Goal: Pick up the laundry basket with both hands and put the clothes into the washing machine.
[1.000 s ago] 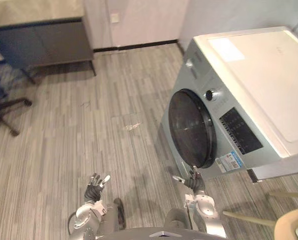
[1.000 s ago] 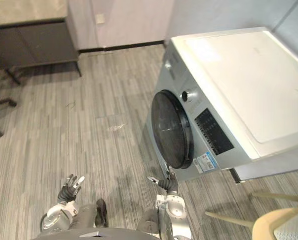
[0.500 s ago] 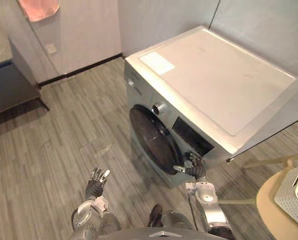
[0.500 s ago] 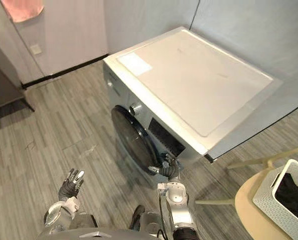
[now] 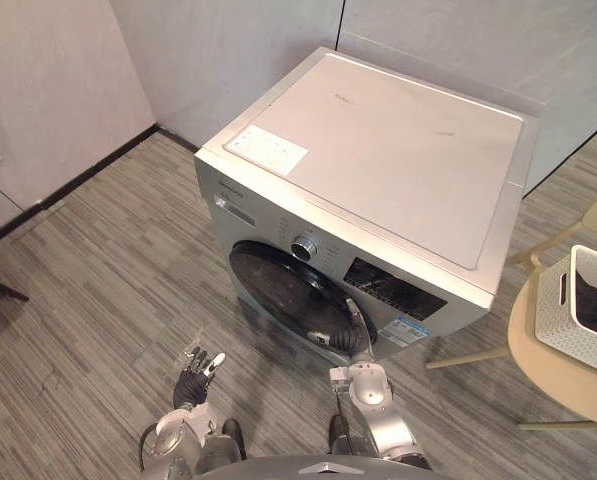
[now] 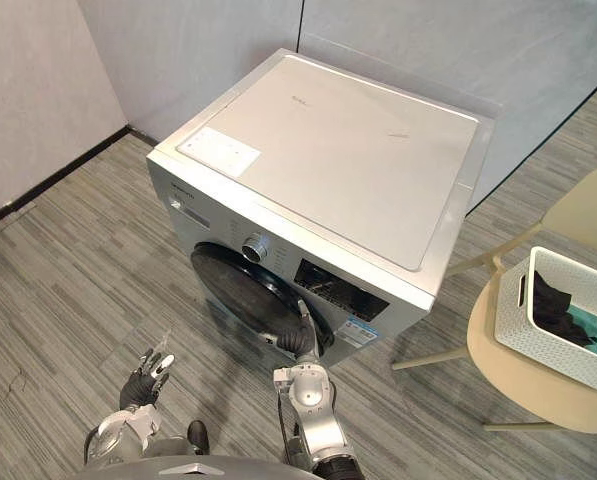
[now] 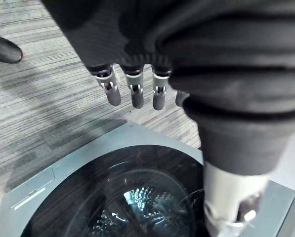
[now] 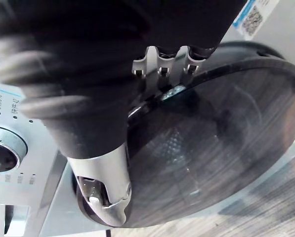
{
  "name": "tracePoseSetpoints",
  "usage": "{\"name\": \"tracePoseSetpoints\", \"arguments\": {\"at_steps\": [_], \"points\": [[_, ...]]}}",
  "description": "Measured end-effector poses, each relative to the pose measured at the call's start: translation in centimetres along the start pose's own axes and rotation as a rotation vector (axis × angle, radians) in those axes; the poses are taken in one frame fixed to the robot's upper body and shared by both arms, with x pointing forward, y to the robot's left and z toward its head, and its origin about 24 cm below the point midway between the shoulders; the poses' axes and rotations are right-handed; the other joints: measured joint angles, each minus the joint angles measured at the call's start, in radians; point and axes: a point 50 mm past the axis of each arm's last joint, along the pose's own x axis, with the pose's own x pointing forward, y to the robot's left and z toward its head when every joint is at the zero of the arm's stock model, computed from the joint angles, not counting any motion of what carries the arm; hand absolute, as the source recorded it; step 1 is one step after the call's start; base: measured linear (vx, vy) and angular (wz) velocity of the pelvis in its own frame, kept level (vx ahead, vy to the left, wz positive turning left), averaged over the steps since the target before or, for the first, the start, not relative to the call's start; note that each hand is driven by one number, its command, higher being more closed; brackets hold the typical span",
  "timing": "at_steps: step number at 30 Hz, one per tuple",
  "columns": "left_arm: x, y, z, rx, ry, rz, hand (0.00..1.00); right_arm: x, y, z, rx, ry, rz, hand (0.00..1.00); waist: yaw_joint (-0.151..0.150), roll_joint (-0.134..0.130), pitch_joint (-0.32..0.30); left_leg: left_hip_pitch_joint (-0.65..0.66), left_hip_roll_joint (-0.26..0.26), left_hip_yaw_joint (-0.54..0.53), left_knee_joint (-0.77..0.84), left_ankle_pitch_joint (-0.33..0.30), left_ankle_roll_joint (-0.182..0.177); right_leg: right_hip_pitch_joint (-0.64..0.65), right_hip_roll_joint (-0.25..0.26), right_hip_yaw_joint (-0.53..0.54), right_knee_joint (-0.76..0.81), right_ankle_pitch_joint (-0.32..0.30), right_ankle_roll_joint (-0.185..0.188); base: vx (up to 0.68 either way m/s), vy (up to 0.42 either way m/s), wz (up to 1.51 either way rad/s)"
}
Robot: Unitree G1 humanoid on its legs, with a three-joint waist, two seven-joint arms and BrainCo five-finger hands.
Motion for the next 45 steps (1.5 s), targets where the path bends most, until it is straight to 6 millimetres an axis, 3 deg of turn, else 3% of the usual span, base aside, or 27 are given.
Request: {"name": "tracePoseSetpoints", "arguments": {"at_steps": [2, 5, 6, 9, 12, 14, 19, 24, 26, 29, 32, 35, 37, 41, 42, 45], "points": [[0.1, -0.2, 0.0, 0.003, -0.001, -0.007, 0.0, 0.0, 0.1, 0.0, -0.051, -0.015, 0.015, 0.0, -0.004, 0.004, 0.0, 0.0, -0.005, 0.002, -0.008, 0.003, 0.006, 0.004, -0.003, -0.001, -0.019, 0.013, 0.003, -0.01, 0.066, -0.11], [0.1, -0.6, -0.1, 0.029, 0.009, -0.035, 0.0, 1.6, -0.1, 0.3, -0.21, -0.04, 0.031, 0.0, -0.005, 0.004, 0.0, 0.01, 0.0, 0.002, -0.057, 0.028, 0.025, 0.003, 0.008, -0.004, -0.05, 0.038, -0.002, -0.08, -0.023, -0.07], [0.1, -1.0, -0.3, 0.036, 0.019, -0.055, 0.0, 3.2, -0.4, 0.7, -0.278, -0.035, 0.047, 0.0, -0.003, 0.005, -0.001, 0.019, -0.001, 0.003, -0.087, 0.049, 0.025, 0.002, 0.011, -0.005, -0.064, 0.049, -0.006, -0.1, -0.041, -0.04], [-0.2, -1.4, -0.4, 0.031, 0.02, -0.08, 0.0, 5.6, -1.1, 1.2, -0.372, -0.007, 0.07, 0.0, 0.007, 0.008, -0.001, 0.013, 0.001, 0.008, -0.142, 0.091, 0.023, -0.022, 0.021, -0.013, -0.093, 0.064, -0.021, -0.19, -0.058, -0.1], [-0.3, -2.2, -0.3, 0.023, 0.028, -0.147, 0.0, 8.9, -3.3, 1.4, -0.48, 0.14, 0.172, 0.0, 0.052, 0.036, 0.001, -0.01, 0.001, -0.001, -0.171, 0.112, 0.024, -0.028, 0.023, -0.061, -0.131, 0.079, -0.019, -0.16, -0.038, 0.08], [-0.7, -2.3, -0.5, 0.012, 0.034, -0.176, 0.0, 9.4, -4.5, 1.4, -0.538, 0.175, 0.229, 0.0, 0.071, 0.048, -0.001, -0.019, 0.001, -0.005, -0.174, 0.116, 0.024, -0.029, 0.024, -0.064, -0.138, 0.079, -0.019, -0.08, -0.009, 0.23], [-1.7, -1.5, -2.2, 0.012, 0.118, -0.188, 0.0, 8.2, -2.7, 0.7, -0.589, 0.187, 0.492, 0.0, 0.063, 0.04, -0.006, -0.022, -0.004, -0.031, -0.178, 0.124, 0.019, -0.019, 0.02, -0.087, -0.132, 0.084, -0.014, 0.03, -0.002, 0.15], [-1.3, -2.0, -1.5, 0.036, 0.104, -0.28, 0.0, 5.4, -2.0, -1.9, -0.205, 0.317, 0.795, 0.0, 0.061, 0.024, -0.017, 0.012, -0.001, -0.058, -0.194, 0.128, 0.02, 0.022, 0.024, -0.116, -0.132, 0.099, -0.01, 0.11, -0.012, 0.14], [-1.0, -2.4, -0.8, 0.042, 0.076, -0.302, 0.0, 3.5, -0.1, -2.8, 0.017, 0.381, 0.949, 0.0, 0.064, 0.025, -0.017, 0.025, 0.002, -0.058, -0.202, 0.125, 0.017, 0.031, 0.03, -0.119, -0.132, 0.098, -0.01, 0.09, -0.017, -0.01], [-0.9, -3.3, 0.9, 0.038, -0.008, -0.328, 0.0, 0.9, 2.7, -3.6, 0.286, 0.411, 1.043, 0.0, 0.065, 0.024, -0.017, 0.034, 0.004, -0.061, -0.205, 0.123, 0.015, 0.043, 0.031, -0.126, -0.132, 0.097, -0.01, 0.04, -0.006, 0.06], [-0.5, -2.1, 4.3, -0.024, -0.163, -0.214, 0.0, -0.7, 5.2, -3.4, 0.646, 0.391, 0.988, 0.0, 0.066, 0.024, -0.018, 0.033, 0.002, -0.06, -0.205, 0.123, 0.015, 0.042, 0.028, -0.125, -0.132, 0.096, -0.012, -0.02, 0.001, 0.0], [-1.5, -0.6, 9.6, -0.202, -0.471, -0.03, 0.0, -0.9, 6.0, -3.0, 1.057, 0.305, 0.748, 0.0, 0.063, 0.015, -0.027, 0.033, 0.001, -0.057, -0.203, 0.117, 0.015, 0.042, 0.025, -0.113, -0.128, 0.077, -0.015, -0.07, -0.002, -0.01], [-2.4, -0.4, 12.0, -0.302, -0.626, 0.053, 0.0, -0.9, 6.1, -3.7, 1.196, 0.314, 0.586, 0.0, 0.061, 0.012, -0.048, 0.035, 0.002, -0.057, -0.202, 0.113, 0.01, 0.042, 0.025, -0.112, -0.123, 0.075, -0.016, -0.07, -0.006, -0.02], [-4.7, -2.1, 15.5, -0.35, -0.834, 0.06, 0.0, -1.6, 6.3, -6.5, 1.147, 0.471, 0.4, 0.0, 0.064, -0.001, -0.072, 0.054, 0.004, -0.056, -0.2, 0.113, 0.01, 0.059, 0.022, -0.109, -0.121, 0.072, -0.017, -0.02, -0.003, -0.02], [-5.4, -3.2, 16.6, -0.32, -0.896, 0.022, 0.0, -2.1, 6.6, -7.3, 1.055, 0.517, 0.422, 0.0, 0.064, -0.004, -0.074, 0.053, 0.005, -0.056, -0.191, 0.114, 0.011, 0.063, 0.022, -0.11, -0.121, 0.074, -0.017, 0.0, 0.0, 0.0], [-5.6, -5.7, 16.9, -0.221, -0.917, -0.093, 0.0, -3.0, 7.3, -8.0, 0.909, 0.576, 0.506, 0.0, 0.065, 0.002, -0.077, 0.06, 0.006, -0.057, -0.183, 0.113, 0.011, 0.076, 0.022, -0.112, -0.122, 0.076, -0.017, -0.01, -0.005, 0.01]]}}
